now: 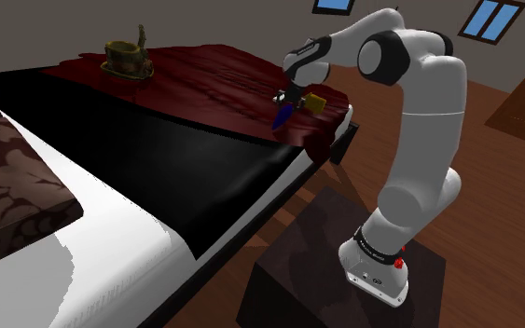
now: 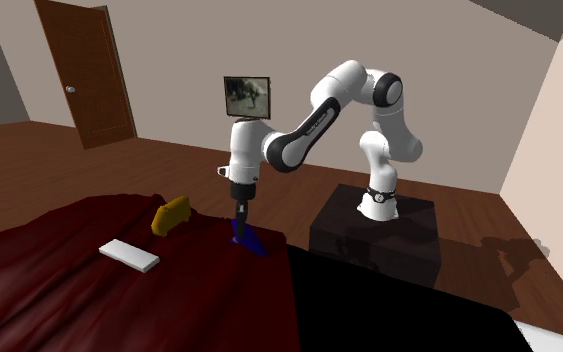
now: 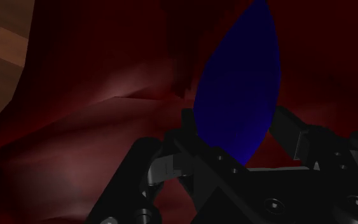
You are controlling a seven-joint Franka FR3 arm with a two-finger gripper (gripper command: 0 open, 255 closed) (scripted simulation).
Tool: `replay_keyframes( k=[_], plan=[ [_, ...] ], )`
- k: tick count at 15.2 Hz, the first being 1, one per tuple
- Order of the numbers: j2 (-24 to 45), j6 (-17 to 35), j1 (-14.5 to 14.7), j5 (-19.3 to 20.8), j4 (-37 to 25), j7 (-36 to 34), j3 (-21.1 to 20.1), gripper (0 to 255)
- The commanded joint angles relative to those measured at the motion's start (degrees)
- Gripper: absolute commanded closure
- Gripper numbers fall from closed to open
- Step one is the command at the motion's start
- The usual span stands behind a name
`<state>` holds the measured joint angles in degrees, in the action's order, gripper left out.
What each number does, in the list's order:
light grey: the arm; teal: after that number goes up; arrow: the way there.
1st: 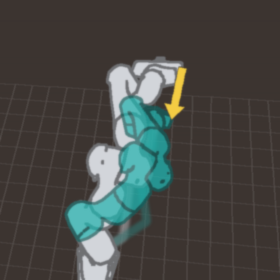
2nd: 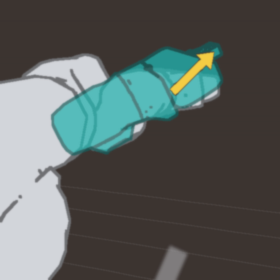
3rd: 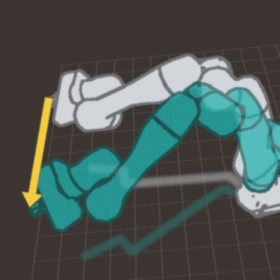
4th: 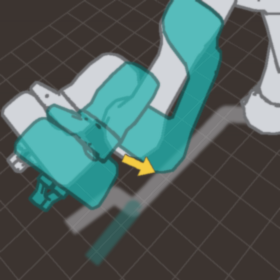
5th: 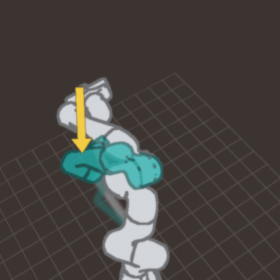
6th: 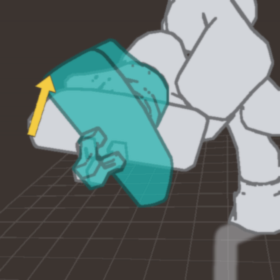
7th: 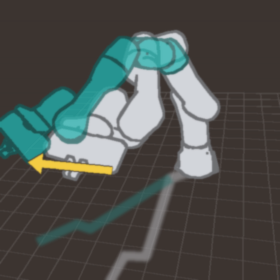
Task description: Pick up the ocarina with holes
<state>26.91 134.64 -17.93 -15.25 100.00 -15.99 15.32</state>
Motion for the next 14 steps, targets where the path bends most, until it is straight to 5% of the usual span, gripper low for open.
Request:
replay_keyframes(
  k=[1,14],
  plan=[
    [-0.74,-1.16,0.1,0.37,-0.45,-0.29,0.22,255],
    [-4.43,-8.05,0.6,2.34,-3.85,-1.97,1.19,255]
  ],
)
